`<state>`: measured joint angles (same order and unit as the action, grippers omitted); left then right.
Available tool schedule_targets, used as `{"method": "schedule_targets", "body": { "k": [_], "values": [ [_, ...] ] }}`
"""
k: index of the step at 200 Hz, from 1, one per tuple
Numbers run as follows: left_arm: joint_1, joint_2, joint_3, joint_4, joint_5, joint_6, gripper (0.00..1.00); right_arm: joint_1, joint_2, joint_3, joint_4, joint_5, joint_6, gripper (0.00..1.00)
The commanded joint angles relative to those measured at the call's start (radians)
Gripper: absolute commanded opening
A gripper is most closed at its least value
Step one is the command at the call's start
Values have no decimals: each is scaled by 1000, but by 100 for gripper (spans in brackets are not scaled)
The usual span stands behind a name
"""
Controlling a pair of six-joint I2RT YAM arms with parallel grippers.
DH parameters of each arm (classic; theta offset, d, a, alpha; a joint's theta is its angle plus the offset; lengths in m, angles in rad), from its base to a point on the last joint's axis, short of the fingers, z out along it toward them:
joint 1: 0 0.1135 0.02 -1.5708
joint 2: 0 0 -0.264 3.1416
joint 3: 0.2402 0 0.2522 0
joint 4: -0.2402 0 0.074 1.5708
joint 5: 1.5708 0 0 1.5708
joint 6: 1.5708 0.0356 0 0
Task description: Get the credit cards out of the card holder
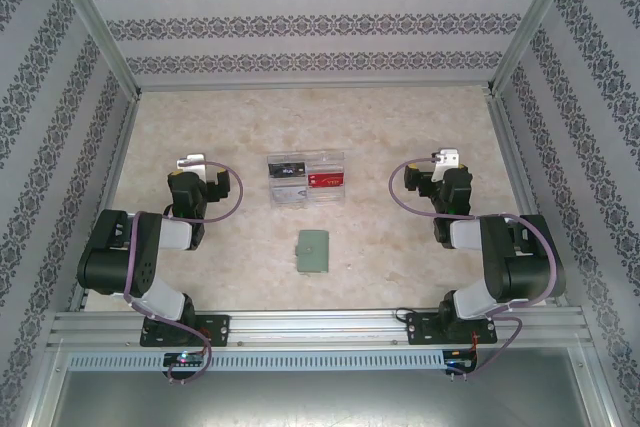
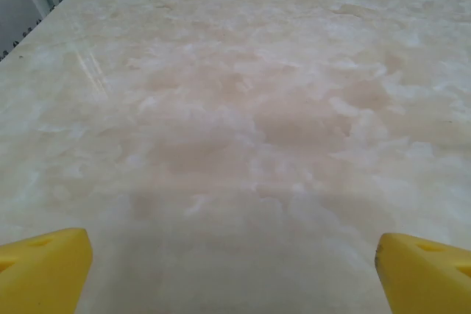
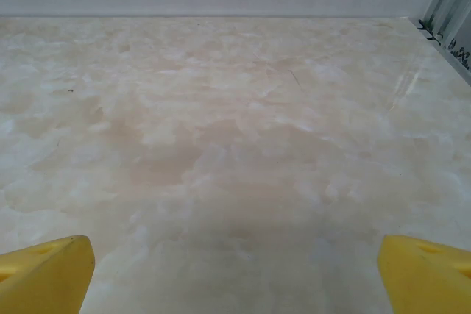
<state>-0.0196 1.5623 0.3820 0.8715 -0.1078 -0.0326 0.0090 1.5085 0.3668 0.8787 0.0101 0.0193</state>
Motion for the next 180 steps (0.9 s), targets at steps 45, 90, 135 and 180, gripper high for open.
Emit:
{"method": "schedule_targets", "body": {
  "k": [45, 90, 135, 180],
  "values": [
    [0, -1, 15, -7, 11, 10, 99, 3, -1, 24, 2, 7, 4, 98],
    [1, -2, 17, -8, 13, 10, 99, 3, -1, 24, 2, 6, 4, 98],
    [7, -2, 18, -14, 25, 7, 99, 3, 2, 25, 0, 6, 5, 98],
    [7, -137, 152, -363, -32, -4, 99, 24, -127, 7, -62, 170, 36, 98]
  ]
}}
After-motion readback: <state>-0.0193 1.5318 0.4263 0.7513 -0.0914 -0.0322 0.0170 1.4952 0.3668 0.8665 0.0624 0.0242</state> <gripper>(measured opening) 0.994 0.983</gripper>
